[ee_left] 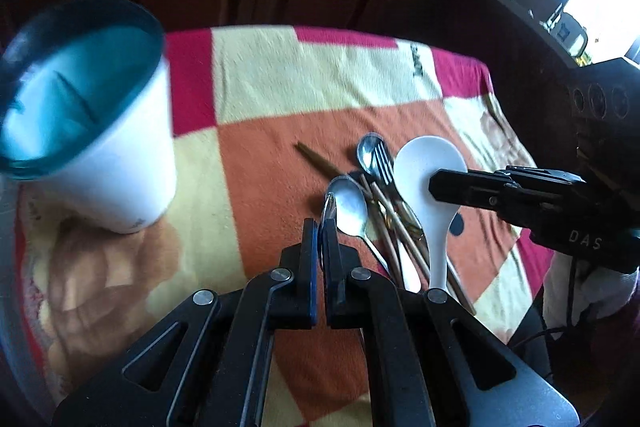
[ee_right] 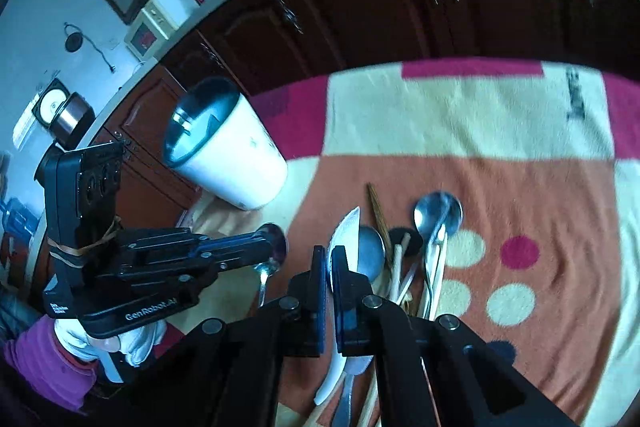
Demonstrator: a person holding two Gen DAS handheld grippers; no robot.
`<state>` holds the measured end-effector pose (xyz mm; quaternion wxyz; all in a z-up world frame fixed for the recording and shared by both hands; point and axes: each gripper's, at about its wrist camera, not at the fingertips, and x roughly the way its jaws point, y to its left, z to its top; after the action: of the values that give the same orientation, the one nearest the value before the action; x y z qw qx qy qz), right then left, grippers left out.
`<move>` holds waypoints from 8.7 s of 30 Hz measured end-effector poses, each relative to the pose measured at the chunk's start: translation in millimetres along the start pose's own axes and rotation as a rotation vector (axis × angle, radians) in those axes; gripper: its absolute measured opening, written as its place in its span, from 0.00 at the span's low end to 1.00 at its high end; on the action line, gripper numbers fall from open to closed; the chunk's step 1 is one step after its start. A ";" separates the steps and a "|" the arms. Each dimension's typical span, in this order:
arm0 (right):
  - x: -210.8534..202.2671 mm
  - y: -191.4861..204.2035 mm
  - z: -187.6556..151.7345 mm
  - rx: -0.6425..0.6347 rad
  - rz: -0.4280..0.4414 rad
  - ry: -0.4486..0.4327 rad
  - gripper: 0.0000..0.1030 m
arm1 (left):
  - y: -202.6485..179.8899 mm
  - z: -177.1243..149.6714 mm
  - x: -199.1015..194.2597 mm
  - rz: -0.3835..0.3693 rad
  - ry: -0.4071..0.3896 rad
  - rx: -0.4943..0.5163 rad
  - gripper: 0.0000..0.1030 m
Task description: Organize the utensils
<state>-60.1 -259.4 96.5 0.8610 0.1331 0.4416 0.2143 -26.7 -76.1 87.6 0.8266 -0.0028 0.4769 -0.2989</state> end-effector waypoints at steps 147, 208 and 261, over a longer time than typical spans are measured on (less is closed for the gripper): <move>-55.6 -53.8 -40.0 0.120 -0.347 -0.058 0.42 | -43.4 -25.6 4.0 0.179 -0.068 -0.195 0.62; -52.0 -53.3 3.7 0.175 0.008 -0.072 0.03 | -36.1 17.4 -5.3 0.110 -0.083 0.059 0.01; -66.0 144.0 172.5 -0.074 0.280 -0.286 0.01 | 87.0 119.9 -170.2 0.591 -0.428 0.088 0.01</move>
<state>10.5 -172.8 302.4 0.8811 0.1904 0.2840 0.3268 48.4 46.3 261.7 0.9577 0.1081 0.2599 -0.0600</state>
